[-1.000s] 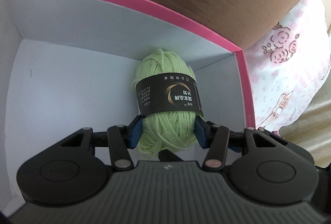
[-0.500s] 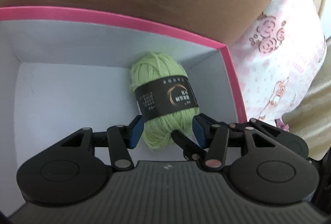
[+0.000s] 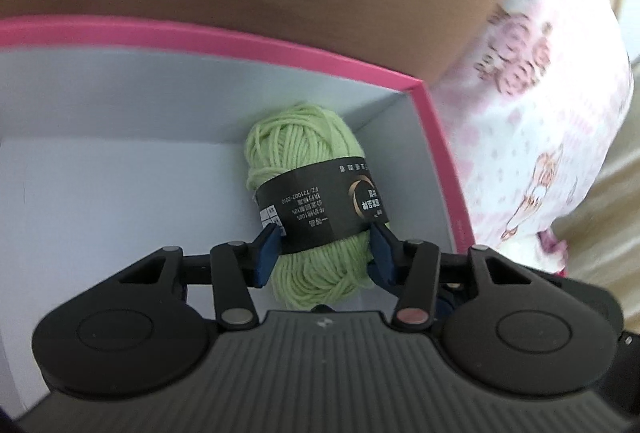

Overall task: Organize objects
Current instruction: 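Lower the yarn into the pink box and open the left tool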

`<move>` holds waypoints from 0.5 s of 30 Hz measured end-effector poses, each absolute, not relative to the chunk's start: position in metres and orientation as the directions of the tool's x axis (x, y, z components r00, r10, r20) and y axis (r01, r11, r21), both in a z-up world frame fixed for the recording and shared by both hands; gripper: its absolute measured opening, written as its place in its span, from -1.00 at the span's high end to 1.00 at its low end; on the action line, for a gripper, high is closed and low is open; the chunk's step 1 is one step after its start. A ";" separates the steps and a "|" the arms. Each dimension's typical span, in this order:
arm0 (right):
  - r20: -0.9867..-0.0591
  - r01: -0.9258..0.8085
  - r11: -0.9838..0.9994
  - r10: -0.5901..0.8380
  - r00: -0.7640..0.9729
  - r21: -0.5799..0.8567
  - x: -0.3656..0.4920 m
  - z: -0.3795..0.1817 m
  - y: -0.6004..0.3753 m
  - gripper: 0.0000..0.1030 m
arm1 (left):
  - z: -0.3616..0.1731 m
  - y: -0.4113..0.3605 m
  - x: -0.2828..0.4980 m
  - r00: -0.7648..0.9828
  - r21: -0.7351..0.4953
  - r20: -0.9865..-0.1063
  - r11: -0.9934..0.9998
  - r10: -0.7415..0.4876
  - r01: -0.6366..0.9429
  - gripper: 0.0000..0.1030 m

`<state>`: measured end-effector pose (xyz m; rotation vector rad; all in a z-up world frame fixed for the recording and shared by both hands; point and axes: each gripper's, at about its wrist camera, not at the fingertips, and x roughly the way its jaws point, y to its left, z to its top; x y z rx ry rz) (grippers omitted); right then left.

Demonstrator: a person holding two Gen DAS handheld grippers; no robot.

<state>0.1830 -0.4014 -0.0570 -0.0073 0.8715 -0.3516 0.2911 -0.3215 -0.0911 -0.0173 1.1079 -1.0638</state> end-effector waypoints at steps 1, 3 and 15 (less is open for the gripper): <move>-0.748 0.304 0.941 -0.307 0.589 -0.148 0.183 -0.059 -0.403 0.30 | -0.090 -0.324 0.289 0.027 -0.492 -0.710 0.523 -0.704 0.696 0.11; -0.742 0.309 0.938 -0.320 0.589 -0.159 0.182 -0.061 -0.406 0.30 | -0.089 -0.329 0.288 0.018 -0.488 -0.706 0.505 -0.708 0.712 0.13; -0.738 0.329 0.944 -0.224 0.636 -0.003 0.164 -0.051 -0.416 0.25 | -0.066 -0.309 0.285 0.054 -0.437 -0.757 0.566 -0.651 0.699 0.08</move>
